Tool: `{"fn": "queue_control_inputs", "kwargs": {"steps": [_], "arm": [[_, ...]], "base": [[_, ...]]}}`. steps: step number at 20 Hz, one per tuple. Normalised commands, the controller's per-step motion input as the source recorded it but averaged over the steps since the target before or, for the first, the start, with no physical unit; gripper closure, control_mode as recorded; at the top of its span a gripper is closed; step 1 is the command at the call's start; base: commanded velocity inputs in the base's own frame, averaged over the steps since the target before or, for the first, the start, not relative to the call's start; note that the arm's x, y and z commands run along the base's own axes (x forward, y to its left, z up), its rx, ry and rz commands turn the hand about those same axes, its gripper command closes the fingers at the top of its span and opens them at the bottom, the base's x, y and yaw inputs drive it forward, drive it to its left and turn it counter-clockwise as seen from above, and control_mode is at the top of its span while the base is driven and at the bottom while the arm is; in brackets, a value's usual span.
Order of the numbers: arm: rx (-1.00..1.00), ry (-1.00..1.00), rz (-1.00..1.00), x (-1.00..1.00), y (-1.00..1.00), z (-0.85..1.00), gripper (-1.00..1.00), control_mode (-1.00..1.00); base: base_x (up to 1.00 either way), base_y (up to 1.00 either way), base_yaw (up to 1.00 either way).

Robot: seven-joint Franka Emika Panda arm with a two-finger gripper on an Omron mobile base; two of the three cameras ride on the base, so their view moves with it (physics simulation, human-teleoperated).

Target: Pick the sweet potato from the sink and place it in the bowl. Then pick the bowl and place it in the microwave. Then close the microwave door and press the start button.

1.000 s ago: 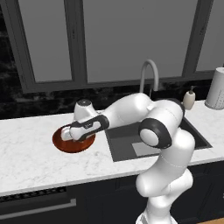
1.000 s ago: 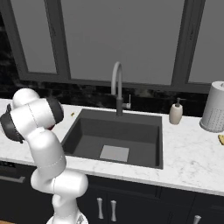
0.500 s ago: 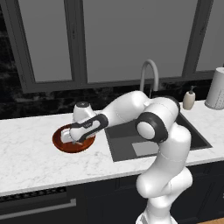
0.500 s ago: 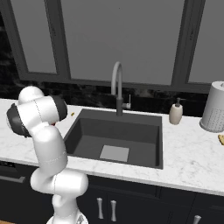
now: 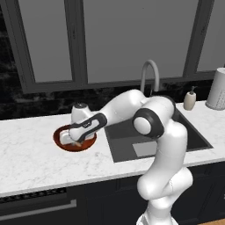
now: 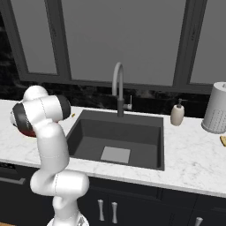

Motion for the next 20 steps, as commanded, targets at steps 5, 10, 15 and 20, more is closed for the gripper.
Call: {"fn": "queue_control_inputs", "kwargs": {"steps": [5,10,15,20], "arm": [[0.00,0.00,0.00,0.00,0.01,0.00,-1.00,-1.00],[0.00,-0.01,0.00,-0.08,0.00,0.18,-1.00,-1.00],[0.02,-0.01,-0.06,-0.24,-0.24,0.52,-1.00,-1.00],[0.05,-0.01,-0.08,-0.28,-0.56,0.45,-1.00,-1.00]], "base": [[0.00,0.00,0.00],[0.00,0.00,0.00],[0.00,0.00,0.00],[0.00,0.00,0.00]]}}
